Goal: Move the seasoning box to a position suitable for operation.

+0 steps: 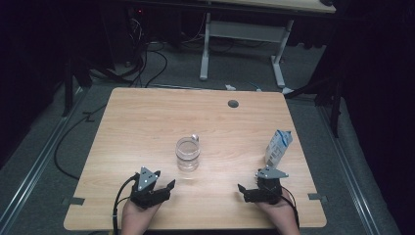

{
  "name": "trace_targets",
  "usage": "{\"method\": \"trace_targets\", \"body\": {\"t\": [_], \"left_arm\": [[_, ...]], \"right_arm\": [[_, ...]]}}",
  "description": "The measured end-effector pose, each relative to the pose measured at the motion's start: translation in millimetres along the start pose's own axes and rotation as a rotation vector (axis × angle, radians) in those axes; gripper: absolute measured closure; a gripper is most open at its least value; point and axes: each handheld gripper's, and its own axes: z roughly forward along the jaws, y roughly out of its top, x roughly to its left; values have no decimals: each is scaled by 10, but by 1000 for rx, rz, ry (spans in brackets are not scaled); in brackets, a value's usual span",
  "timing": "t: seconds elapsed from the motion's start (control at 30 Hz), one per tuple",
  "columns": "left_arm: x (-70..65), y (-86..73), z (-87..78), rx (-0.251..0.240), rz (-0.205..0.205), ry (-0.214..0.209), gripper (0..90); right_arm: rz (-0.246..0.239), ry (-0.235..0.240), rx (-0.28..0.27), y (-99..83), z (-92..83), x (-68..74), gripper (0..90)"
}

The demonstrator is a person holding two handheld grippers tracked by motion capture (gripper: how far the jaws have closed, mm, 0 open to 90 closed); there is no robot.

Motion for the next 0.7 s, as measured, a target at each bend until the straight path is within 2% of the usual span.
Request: {"method": "trace_targets", "body": {"t": [0.27,0.4,0.47,0.5,0.57,0.7], "left_arm": [[32,5,30,-15,-6,-32,366],[46,13,39,-32,-23,-54,389],[43,13,45,-34,-24,-51,388],[43,13,45,-34,-24,-51,388],[38,18,39,-43,-26,-47,388],[54,32,16,-58,-34,-39,389]], "right_arm": [[24,10,-21,-3,-74,-18,10],[29,7,-64,-29,-140,-14,155],[29,5,-80,-51,-162,-11,232],[29,5,-80,-51,-162,-11,232],[44,12,-94,-67,-181,-13,347],[42,36,-102,-63,-178,4,382]]}}
